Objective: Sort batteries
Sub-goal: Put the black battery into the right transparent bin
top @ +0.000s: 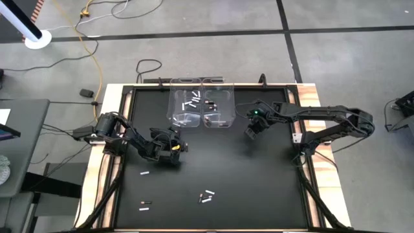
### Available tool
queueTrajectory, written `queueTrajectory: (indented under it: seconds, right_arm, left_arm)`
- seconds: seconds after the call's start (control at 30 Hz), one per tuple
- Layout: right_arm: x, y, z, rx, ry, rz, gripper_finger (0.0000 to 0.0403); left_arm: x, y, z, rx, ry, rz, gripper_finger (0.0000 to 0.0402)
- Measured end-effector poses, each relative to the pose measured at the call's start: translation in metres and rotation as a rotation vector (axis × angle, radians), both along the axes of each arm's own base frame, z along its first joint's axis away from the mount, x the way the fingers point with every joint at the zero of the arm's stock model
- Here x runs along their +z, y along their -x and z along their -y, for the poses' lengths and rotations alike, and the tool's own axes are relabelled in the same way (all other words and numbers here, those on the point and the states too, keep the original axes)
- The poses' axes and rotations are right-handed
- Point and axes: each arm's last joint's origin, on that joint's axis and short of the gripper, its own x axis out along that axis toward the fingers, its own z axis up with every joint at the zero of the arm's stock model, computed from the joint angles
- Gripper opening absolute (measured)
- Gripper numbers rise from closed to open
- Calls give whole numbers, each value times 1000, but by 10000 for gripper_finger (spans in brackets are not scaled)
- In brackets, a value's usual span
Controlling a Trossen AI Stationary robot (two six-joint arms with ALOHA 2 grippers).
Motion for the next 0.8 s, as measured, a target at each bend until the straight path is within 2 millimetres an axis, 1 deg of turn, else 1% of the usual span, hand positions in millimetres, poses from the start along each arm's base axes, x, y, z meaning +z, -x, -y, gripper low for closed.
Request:
queueTrajectory:
  seconds: [0.2, 0.4, 0.57, 0.8]
  right_arm:
    - [0, 0, 0, 4, 3, 2, 82]
    - [0, 0, 0, 8, 6, 2, 82]
    - [0, 0, 0, 8, 6, 2, 82]
    - [1, -1, 1, 8, 11, 12, 82]
  left_arm:
    - [0, -1, 0, -1, 0, 7, 205]
    - [2, -4, 8, -26, -16, 26, 207]
    - [11, -10, 14, -62, -5, 47, 207]
    - [36, -13, 23, -180, 16, 12, 208]
